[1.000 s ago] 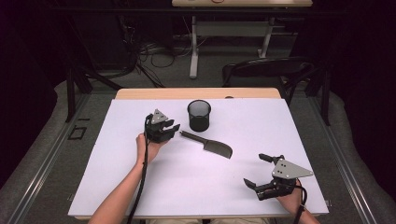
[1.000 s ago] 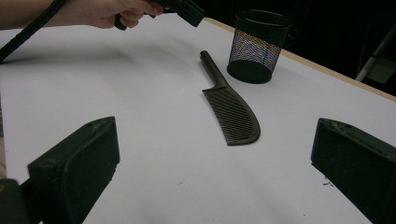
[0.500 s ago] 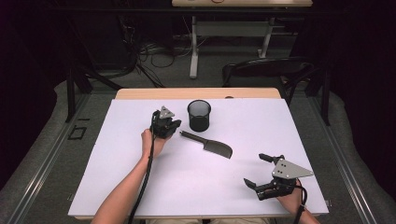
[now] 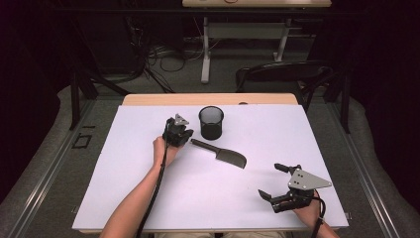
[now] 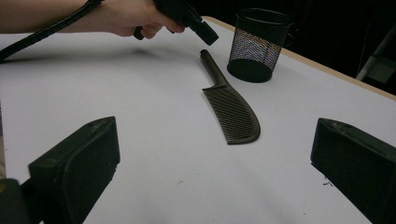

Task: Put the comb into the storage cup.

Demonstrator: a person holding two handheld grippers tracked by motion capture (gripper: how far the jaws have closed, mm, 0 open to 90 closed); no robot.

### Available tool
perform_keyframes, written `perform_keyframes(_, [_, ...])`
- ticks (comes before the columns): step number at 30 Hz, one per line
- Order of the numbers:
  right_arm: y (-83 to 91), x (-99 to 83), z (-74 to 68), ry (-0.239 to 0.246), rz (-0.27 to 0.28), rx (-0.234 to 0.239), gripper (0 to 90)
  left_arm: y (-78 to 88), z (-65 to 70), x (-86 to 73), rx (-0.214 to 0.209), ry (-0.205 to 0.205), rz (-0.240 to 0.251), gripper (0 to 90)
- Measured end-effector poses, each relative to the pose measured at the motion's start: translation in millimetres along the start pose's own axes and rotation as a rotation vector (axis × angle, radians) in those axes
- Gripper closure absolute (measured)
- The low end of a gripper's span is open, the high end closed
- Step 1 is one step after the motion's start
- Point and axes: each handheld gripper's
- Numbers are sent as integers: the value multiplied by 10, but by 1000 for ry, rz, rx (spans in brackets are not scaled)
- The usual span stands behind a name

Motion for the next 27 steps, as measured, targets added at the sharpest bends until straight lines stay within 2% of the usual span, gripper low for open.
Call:
perform_keyframes(3, [-2, -2, 3, 2, -3, 0, 10, -12, -6, 4, -4, 11, 2, 900])
perform_keyframes(9, [-4, -3, 5, 3, -4, 0, 10, -51, 31, 39, -22, 2, -6, 900])
perform_keyframes(17, [0, -4, 3, -4, -6, 0, 11, -101, 58, 39, -42, -8, -59, 900])
perform_keyframes(27, [-12, -6, -7, -2, -9, 3, 12, -113, 78, 43, -47, -24, -96, 900])
Point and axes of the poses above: each handheld gripper's, and its own axes: y roughly backward along the jaws, x roughly out of its top, z roughly to its right, and after that the axes turned 13 degrees about z, right-handed
